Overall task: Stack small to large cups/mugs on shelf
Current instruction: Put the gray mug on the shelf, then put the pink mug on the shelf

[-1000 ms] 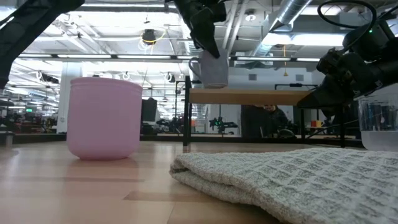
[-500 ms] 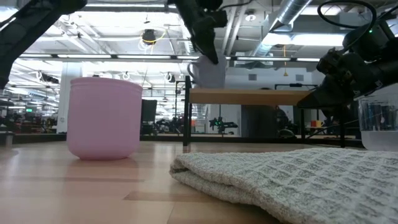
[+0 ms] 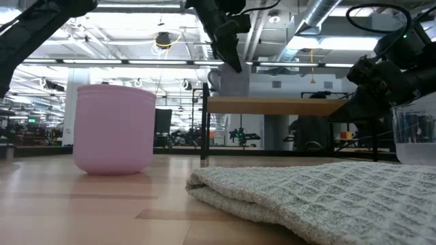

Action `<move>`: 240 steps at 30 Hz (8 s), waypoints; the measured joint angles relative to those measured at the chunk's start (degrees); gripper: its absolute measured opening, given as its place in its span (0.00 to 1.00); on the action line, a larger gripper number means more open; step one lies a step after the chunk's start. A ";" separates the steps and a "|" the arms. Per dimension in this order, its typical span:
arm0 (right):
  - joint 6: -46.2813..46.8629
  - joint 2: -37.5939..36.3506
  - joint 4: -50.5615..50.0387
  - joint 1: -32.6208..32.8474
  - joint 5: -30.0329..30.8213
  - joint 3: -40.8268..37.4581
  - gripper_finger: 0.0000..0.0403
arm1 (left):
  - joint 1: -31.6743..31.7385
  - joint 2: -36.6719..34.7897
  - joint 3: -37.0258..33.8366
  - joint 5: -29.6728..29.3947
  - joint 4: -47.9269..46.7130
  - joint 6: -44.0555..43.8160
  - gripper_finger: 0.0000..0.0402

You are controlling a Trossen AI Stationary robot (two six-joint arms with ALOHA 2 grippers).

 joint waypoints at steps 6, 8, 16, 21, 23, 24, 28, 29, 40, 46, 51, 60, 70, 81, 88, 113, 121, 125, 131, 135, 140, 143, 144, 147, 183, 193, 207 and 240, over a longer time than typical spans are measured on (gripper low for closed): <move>0.00 0.00 -0.02 0.00 0.01 -0.01 0.14 | 0.00 0.00 -0.14 1.01 -0.84 -0.27 0.10; 0.00 0.00 -0.02 0.00 0.01 -0.02 0.14 | 0.00 0.06 -0.20 0.97 -1.15 -1.11 0.11; 0.00 0.00 -0.02 0.00 0.01 0.00 0.14 | 0.00 0.09 0.10 0.57 -0.89 -2.28 0.14; 0.00 0.00 -0.02 0.00 0.00 -0.02 0.14 | -0.02 0.09 0.15 0.56 -0.45 -2.07 0.19; 0.00 0.00 -0.02 0.00 0.01 -0.02 0.14 | -0.02 0.09 0.22 0.56 -0.40 -1.91 0.22; 0.00 0.00 -0.01 0.00 0.01 0.00 0.14 | -0.02 0.09 0.22 0.56 -0.38 -1.68 0.23; 0.00 0.00 -0.02 0.00 0.00 -0.01 0.14 | -0.02 0.09 0.22 0.52 -0.24 -0.19 0.29; 0.00 0.00 -0.02 0.00 0.01 -0.01 0.14 | -0.02 0.09 0.22 0.51 -0.18 -0.17 0.30; 0.00 0.00 -0.01 0.00 0.01 -0.01 0.14 | -0.02 0.08 3.94 -2.99 -1.00 1.37 0.37; -0.02 0.00 0.00 -0.02 0.01 -0.02 0.14 | -0.02 -3.48 3.48 -1.61 -1.47 0.70 0.37; 0.00 0.00 -0.02 0.00 0.17 0.00 0.14 | -0.02 -4.78 3.44 2.72 -3.79 -0.23 0.37; 0.00 -0.01 0.00 -0.01 1.17 -0.01 0.14 | -0.19 -6.16 3.38 0.33 -9.12 0.05 0.37; -0.02 0.00 0.01 -0.01 1.17 -0.01 0.14 | 0.74 -15.40 3.40 1.47 -4.28 -2.64 0.37; -0.02 0.00 0.00 -0.02 1.15 -0.02 0.14 | 0.72 -23.78 3.40 0.61 -2.21 -5.01 0.37; -0.04 0.00 0.00 0.00 1.13 -0.02 0.14 | 0.72 -25.58 3.39 1.46 0.37 -5.26 0.35; -0.02 0.00 0.00 -0.02 1.13 0.00 0.14 | 2.28 -60.93 -53.77 5.73 30.33 -12.55 0.23; -0.02 0.00 0.00 0.00 1.15 -0.02 0.14 | -1.75 -68.69 -71.14 5.53 33.24 -15.85 0.23; -0.01 -0.01 0.03 0.00 2.52 -0.02 0.14 | -4.43 -68.97 -75.08 8.28 33.82 -17.30 0.23; 0.00 0.00 0.04 -0.02 5.61 -0.02 0.14 | -8.83 -67.23 -75.95 12.01 33.01 -17.71 0.23; 0.00 0.00 0.22 -0.02 5.85 -0.02 0.14 | -10.38 -67.28 -75.95 10.54 32.98 -21.68 0.23; 0.00 -0.01 0.23 -0.02 5.94 -0.01 0.14 | -10.78 -67.25 -75.95 10.02 32.63 -21.95 0.23; 0.02 -0.01 0.23 -0.02 5.93 0.00 0.14 | -10.78 -67.03 -75.95 9.66 32.20 -20.85 0.23; 0.02 -0.01 0.22 -0.02 5.91 -0.02 0.14 | -10.78 -66.90 -75.95 9.56 32.16 -20.67 0.23; 0.02 0.00 0.22 -0.02 5.85 -0.02 0.14 | -10.73 -66.90 -75.95 9.31 31.81 -20.61 0.25; 0.61 -0.02 0.22 -0.07 7.05 -0.02 0.14 | -10.75 -66.29 -75.91 2.99 26.67 -38.54 0.71; 0.03 -0.01 0.21 -0.02 7.05 -0.01 0.14 | -14.16 -65.68 -75.89 9.78 23.14 -35.11 0.71; 0.02 0.00 0.42 -0.02 7.05 0.00 0.14 | -25.02 -50.16 -75.04 9.01 23.19 -37.44 0.71; -0.07 -0.02 -1.27 -0.07 7.05 -0.02 0.14 | -31.30 -35.02 -72.48 3.88 27.54 -46.26 0.60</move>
